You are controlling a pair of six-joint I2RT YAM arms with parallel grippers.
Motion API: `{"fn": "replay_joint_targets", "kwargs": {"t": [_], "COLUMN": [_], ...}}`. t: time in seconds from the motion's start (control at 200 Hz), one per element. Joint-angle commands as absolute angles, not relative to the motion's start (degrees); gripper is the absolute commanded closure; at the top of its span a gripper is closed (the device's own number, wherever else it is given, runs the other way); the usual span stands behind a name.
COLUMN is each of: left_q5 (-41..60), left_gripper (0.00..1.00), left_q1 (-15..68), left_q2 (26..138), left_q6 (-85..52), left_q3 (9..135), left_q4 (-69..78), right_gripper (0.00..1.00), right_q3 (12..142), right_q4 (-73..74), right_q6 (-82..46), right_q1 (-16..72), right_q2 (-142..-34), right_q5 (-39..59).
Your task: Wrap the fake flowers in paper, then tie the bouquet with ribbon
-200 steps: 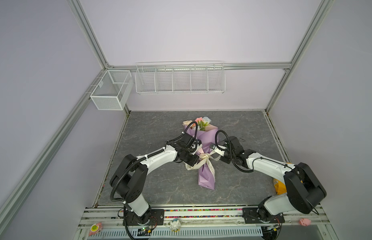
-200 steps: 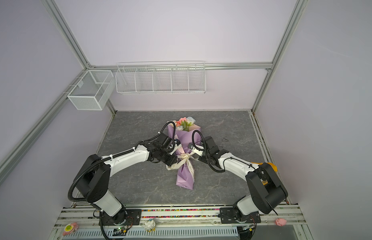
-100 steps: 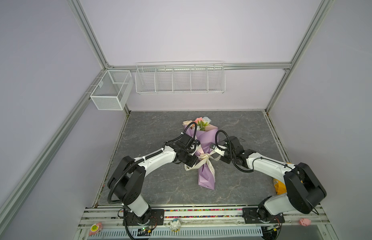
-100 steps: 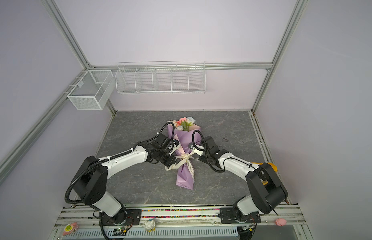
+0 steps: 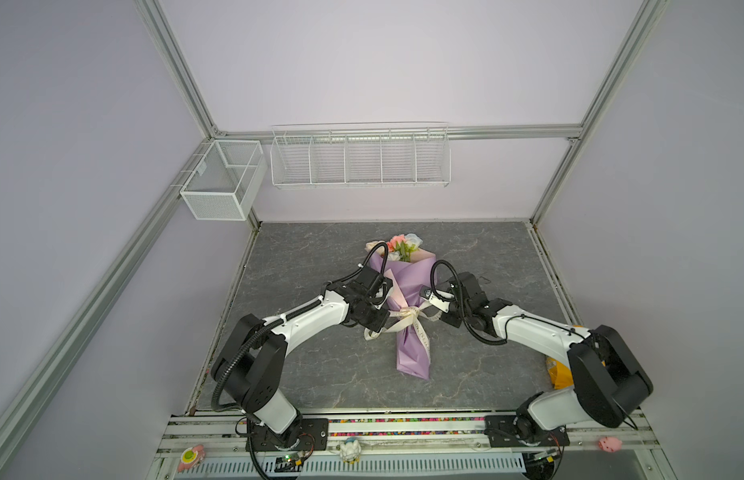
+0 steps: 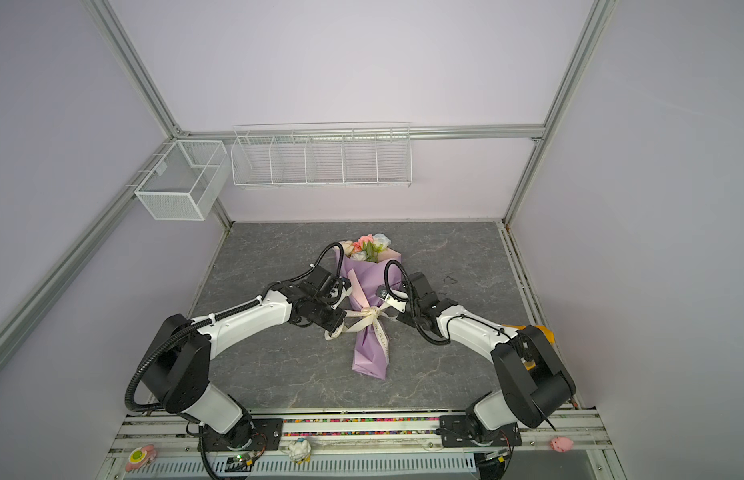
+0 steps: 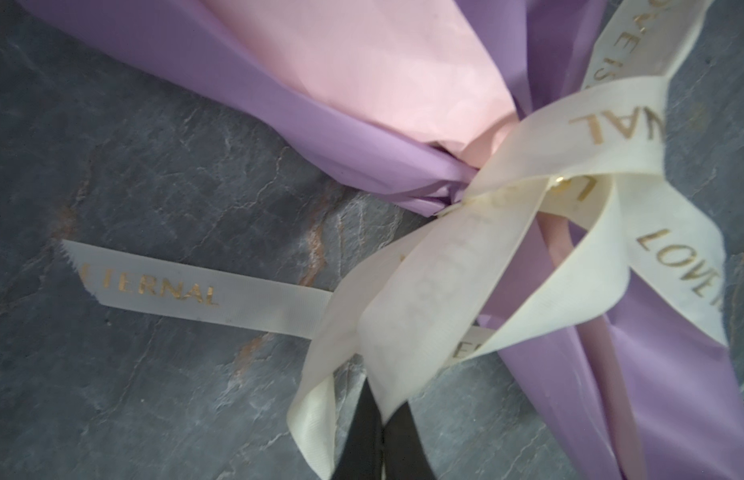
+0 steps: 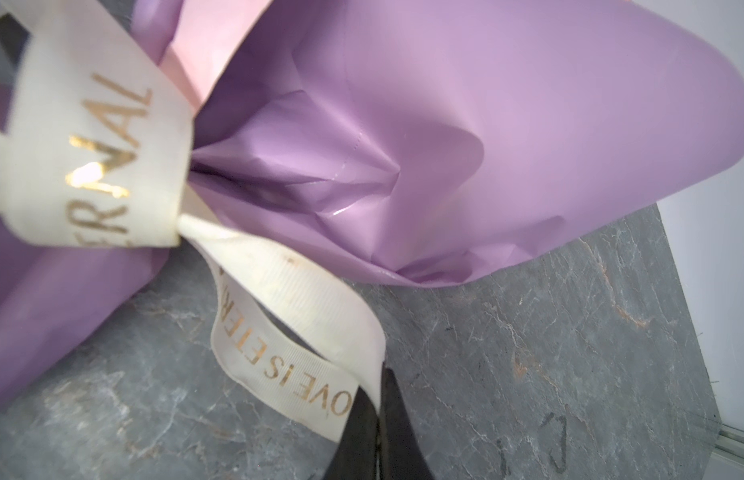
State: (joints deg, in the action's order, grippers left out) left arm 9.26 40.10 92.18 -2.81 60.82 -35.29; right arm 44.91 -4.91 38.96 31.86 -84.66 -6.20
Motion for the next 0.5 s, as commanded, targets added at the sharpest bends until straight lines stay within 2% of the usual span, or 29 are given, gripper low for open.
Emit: {"fn": "replay_joint_targets", "kwargs": {"t": [0.0, 0.08, 0.22, 0.25, 0.345, 0.495], "left_q5": [11.86, 17.33, 16.23, 14.71, 12.82, 6.29], "left_gripper": [1.0, 1.0, 0.71, 0.68, 0.64, 0.63], "left_q1": [39.9, 39.9, 39.9, 39.9, 38.91, 37.53], "left_q2": [91.95, 92.5, 90.24, 89.57, 87.78, 89.02], "left_q6": [-1.0, 1.3, 1.86, 1.64, 1.49, 1.77], "left_q3": [61.44, 61.79, 61.52, 61.61, 61.96, 64.11], "left_q4": [-37.44, -37.19, -36.21, -36.15, -35.53, -35.72], "right_gripper": [0.93, 0.93, 0.93, 0.93, 0.93, 0.93], "right_q3": [45.79, 45.87, 46.05, 46.05, 46.14, 46.23], "right_q4": [-5.72, -5.74, -6.0, -5.98, -6.07, -6.22], "right_q6": [38.23, 38.15, 38.45, 38.52, 38.41, 38.5], "right_q1": [31.54, 31.55, 31.55, 31.55, 31.6, 31.58], "right_q2": [-84.73, -84.75, -84.75, -84.75, -84.8, -84.8], "right_q5": [-5.36, -5.27, -5.28, -5.27, -5.19, -5.14]}}
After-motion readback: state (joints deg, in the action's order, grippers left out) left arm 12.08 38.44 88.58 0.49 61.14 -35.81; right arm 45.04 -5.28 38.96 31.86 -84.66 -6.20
